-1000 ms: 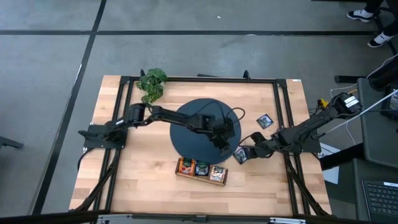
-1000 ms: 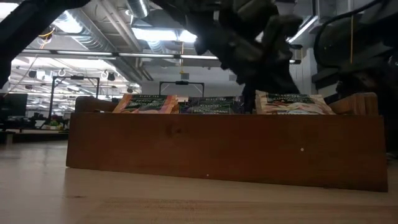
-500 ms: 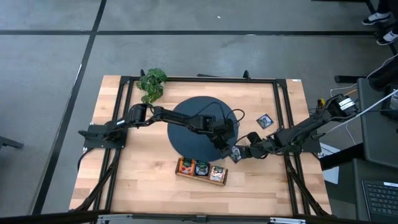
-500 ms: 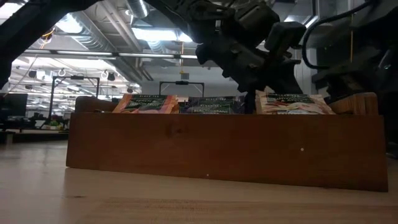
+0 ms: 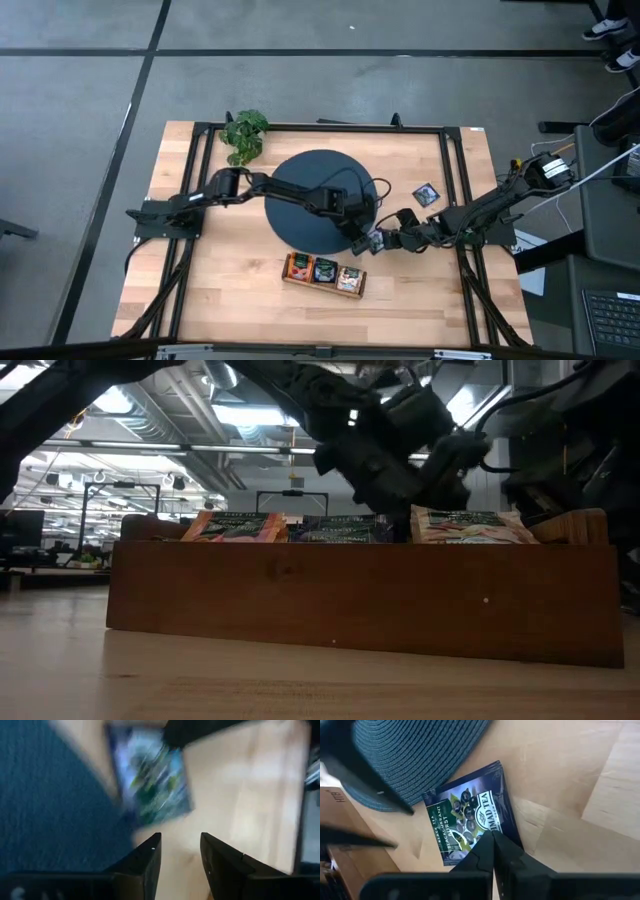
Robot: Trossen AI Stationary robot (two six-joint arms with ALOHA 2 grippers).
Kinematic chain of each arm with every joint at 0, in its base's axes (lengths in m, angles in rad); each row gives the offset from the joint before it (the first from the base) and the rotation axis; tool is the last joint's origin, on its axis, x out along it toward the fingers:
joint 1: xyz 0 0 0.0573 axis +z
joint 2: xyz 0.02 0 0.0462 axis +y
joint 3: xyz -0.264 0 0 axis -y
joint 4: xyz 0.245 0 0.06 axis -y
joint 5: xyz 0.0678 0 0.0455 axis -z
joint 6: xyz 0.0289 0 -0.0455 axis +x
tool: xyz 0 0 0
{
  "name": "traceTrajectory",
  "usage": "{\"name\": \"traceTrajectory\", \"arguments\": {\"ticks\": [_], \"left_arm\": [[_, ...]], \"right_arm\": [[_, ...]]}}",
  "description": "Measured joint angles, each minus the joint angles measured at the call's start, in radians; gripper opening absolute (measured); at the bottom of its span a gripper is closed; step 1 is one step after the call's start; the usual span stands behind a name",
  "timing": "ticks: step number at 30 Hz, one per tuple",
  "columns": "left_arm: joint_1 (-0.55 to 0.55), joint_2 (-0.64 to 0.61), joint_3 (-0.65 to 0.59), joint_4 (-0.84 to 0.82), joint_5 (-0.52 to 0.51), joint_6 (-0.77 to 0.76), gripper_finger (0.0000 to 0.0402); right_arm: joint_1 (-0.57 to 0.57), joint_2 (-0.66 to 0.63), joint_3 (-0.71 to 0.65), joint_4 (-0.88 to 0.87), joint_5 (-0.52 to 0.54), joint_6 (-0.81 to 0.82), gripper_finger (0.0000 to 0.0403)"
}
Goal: Pick & Place Tea
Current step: Put the violet tea bag into the middle section of the wooden organizer
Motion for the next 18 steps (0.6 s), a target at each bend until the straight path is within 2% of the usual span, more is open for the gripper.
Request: {"name": "traceTrajectory", "arguments": {"ticks": [9, 18], "left_arm": [[0.0, 0.04, 0.001, 0.02, 0.017, -0.043, 0.0128], [0.0, 0.042, 0.0, 0.026, 0.014, 0.0, 0.0127]], "right_arm": [[0.0, 0.002, -0.002, 0.062, 0.021, 0.002, 0.0007], [0.0, 0.048, -0.003, 0.182, -0.01, -0.003, 0.0009]]}}
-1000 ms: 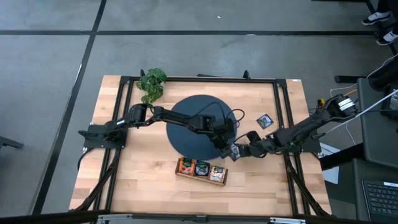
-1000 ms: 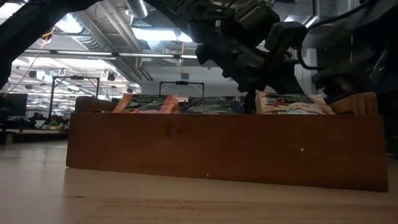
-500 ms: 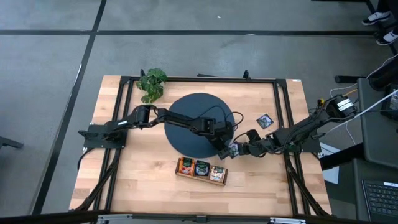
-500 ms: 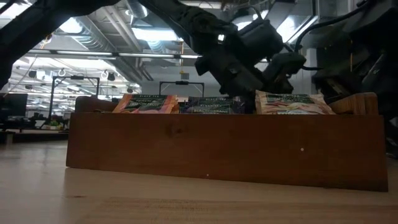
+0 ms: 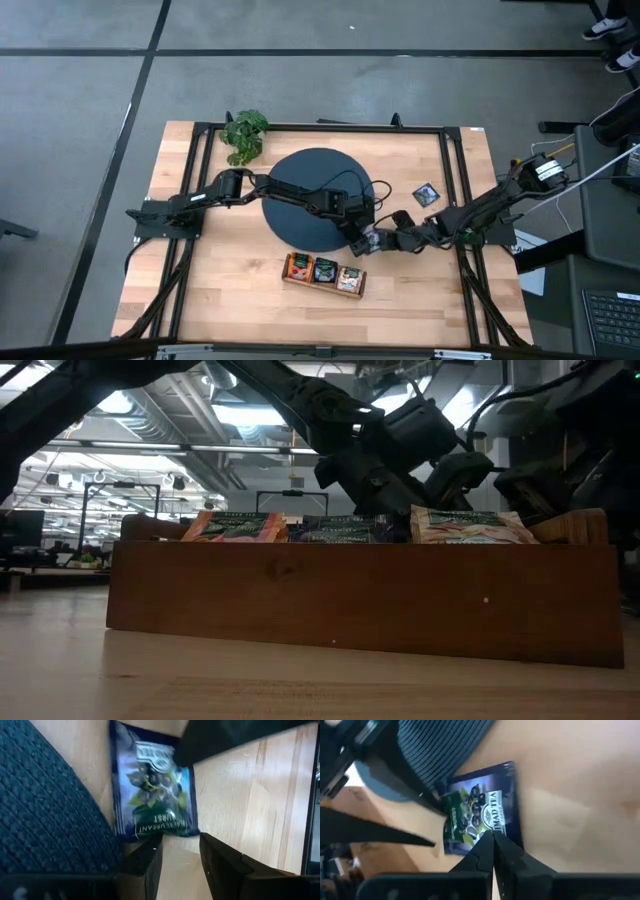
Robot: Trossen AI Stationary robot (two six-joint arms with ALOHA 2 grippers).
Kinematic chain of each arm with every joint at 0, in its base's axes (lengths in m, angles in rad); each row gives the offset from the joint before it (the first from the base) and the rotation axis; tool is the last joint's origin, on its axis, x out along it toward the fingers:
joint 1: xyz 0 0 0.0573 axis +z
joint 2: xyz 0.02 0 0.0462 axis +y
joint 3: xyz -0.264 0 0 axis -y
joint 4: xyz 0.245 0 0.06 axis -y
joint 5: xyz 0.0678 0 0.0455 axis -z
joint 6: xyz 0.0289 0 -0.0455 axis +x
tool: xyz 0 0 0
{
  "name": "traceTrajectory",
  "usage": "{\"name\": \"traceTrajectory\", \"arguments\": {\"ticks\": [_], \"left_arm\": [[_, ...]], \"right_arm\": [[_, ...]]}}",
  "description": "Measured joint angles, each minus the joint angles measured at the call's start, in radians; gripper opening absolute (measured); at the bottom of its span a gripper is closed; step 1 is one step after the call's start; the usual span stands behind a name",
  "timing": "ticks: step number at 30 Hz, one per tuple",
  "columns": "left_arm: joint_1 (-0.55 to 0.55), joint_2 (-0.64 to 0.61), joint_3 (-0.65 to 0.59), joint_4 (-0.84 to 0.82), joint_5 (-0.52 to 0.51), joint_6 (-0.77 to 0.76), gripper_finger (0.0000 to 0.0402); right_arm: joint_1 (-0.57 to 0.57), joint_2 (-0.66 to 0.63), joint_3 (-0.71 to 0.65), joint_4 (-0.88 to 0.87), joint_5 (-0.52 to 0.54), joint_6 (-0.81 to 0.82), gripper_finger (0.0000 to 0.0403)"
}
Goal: Pick & Place Tea
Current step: Put the violet tea bag into the middle section of the wooden organizer
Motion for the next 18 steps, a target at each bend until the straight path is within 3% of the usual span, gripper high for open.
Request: {"name": "traceTrajectory", "arguments": {"ticks": [9, 12, 18], "left_arm": [[0.0, 0.0, 0.0, -0.011, -0.005, 0.018, 0.0127], [0.0, 0.0, 0.0, -0.012, -0.006, 0.015, 0.0125], [0.0, 0.002, 0.0, -0.016, -0.008, 0.009, 0.0081]], "right_arm": [[0.019, 0.14, 0.009, 0.237, -0.03, 0.002, 0.0007], [0.018, 0.151, 0.021, 0.239, -0.025, 0.004, 0.0009], [0.018, 0.151, 0.024, 0.233, -0.025, 0.003, 0.0004]]}}
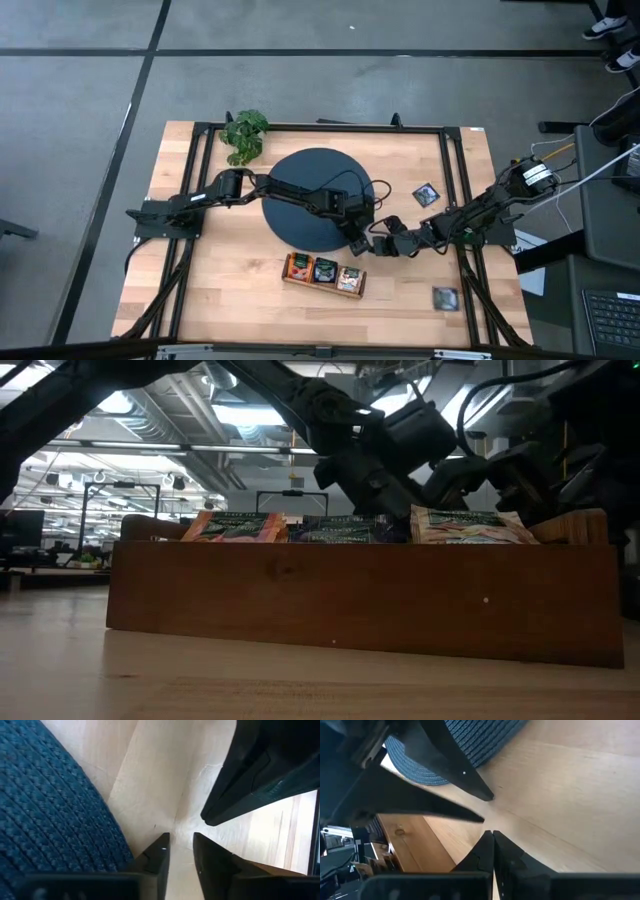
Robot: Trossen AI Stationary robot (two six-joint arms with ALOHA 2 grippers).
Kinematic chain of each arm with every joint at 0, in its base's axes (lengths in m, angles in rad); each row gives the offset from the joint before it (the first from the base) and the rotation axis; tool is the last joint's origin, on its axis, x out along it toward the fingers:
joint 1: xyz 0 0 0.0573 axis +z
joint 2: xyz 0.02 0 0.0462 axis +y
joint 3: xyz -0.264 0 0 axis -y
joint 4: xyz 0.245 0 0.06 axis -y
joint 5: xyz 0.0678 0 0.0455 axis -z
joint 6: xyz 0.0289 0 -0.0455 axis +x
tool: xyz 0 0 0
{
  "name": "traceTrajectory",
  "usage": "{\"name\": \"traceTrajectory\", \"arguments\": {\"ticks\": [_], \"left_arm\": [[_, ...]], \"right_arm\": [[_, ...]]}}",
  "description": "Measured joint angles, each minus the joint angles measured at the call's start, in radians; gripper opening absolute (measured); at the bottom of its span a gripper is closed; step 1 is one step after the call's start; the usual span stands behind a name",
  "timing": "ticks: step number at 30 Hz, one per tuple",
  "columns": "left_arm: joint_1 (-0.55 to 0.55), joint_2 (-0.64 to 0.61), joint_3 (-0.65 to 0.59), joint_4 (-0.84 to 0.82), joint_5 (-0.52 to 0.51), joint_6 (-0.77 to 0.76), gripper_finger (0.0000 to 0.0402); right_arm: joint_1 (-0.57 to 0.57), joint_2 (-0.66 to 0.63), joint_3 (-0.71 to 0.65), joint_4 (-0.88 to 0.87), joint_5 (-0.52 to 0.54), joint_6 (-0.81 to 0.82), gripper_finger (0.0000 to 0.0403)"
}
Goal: Pick & Place Tea
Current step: Put the violet tea bag into the middle section of the wooden organizer
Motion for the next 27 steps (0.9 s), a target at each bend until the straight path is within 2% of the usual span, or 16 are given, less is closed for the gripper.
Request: {"name": "traceTrajectory", "arguments": {"ticks": [3, 6, 11, 14, 18, 23, 25, 27], "left_arm": [[0.004, 0.001, 0.0, -0.001, 0.012, 0.0, 0.0055], [0.011, 0.002, -0.001, -0.002, 0.042, 0.0, 0.0032], [0.008, -0.003, -0.003, -0.005, 0.065, 0.022, 0.0003], [0.009, -0.009, -0.003, 0.001, 0.074, 0.035, 0.0004], [0.01, -0.01, -0.003, 0.001, 0.132, 0.065, 0.0002], [0.009, -0.01, -0.003, 0.009, 0.174, 0.094, 0.0002], [0.01, -0.01, -0.003, 0.009, 0.176, 0.095, 0.0001], [0.01, -0.019, -0.003, 0.003, 0.175, 0.104, 0.0002]], "right_arm": [[-0.001, -0.007, 0.0, -0.002, -0.041, -0.018, 0.001], [-0.001, -0.034, -0.004, -0.027, -0.133, -0.034, 0.0016], [0.015, -0.146, -0.001, -0.094, -0.262, -0.018, 0.0004], [0.046, -0.234, 0.043, -0.265, -0.332, 0.003, 0.0007], [0.079, -0.335, 0.179, -0.584, -0.465, -0.003, 0.0004], [0.146, -0.369, 0.33, -1.03, -0.648, -0.005, 0.0004], [0.182, -0.366, 0.349, -1.125, -0.682, 0.003, 0.0005], [0.221, -0.365, 0.348, -1.118, -0.69, 0.05, 0.0005]]}}
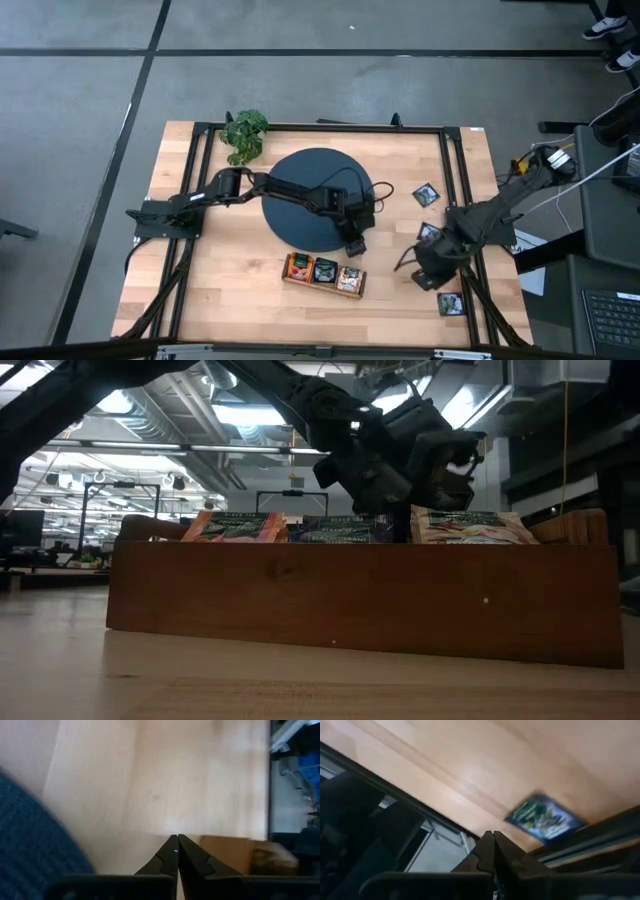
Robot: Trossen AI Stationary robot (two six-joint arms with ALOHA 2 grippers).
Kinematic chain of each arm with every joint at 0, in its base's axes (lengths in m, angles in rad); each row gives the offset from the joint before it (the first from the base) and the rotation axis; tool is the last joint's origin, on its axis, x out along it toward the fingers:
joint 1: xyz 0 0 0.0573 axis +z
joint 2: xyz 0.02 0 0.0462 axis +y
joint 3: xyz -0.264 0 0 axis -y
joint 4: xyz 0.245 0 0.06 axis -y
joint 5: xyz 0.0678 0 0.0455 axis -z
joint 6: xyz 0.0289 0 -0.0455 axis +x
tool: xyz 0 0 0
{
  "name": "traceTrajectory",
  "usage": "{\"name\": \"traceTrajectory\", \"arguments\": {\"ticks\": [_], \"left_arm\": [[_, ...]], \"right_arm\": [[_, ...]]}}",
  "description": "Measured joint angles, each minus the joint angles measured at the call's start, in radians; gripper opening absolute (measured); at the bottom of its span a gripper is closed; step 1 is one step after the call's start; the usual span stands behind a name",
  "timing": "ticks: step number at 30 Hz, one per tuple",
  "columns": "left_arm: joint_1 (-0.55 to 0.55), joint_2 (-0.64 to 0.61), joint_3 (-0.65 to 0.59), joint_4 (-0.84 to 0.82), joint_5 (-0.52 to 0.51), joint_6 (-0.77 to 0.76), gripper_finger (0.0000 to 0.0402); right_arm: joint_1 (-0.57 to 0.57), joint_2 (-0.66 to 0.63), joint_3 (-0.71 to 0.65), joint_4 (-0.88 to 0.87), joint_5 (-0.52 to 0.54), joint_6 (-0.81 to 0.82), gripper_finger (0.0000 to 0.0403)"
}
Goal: Pick & Place Tea
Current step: Put the violet tea bag into the middle section of the wooden organizer
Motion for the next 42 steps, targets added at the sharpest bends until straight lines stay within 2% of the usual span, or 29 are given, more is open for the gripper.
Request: {"name": "traceTrajectory", "arguments": {"ticks": [7, 12, 16, 22, 29, 42], "left_arm": [[0.0, -0.051, 0.002, -0.002, -0.008, 0.037, 0.0001], [0.0, -0.088, 0.002, -0.003, -0.013, 0.044, 0.0002], [0.0, -0.102, 0.002, -0.005, -0.014, 0.044, 0.0002], [0.0, -0.111, 0.002, -0.016, -0.011, 0.044, 0.0002], [-0.002, -0.111, 0.002, -0.052, -0.008, 0.044, 0.0004], [0.001, -0.109, 0.002, -0.083, -0.007, 0.045, 0.0003]], "right_arm": [[0.151, 0.031, -0.071, 0.095, -0.013, 0.223, 0.0005], [0.253, 0.066, -0.143, 0.307, -0.014, 0.389, 0.0005], [0.311, 0.104, -0.169, 0.329, 0.015, 0.475, 0.0005], [0.347, 0.166, -0.195, 0.339, 0.015, 0.526, 0.0005], [0.338, 0.251, -0.197, 0.354, -0.033, 0.536, 0.0005], [0.261, 0.259, -0.2, 0.36, 0.019, 0.403, 0.0005]]}}
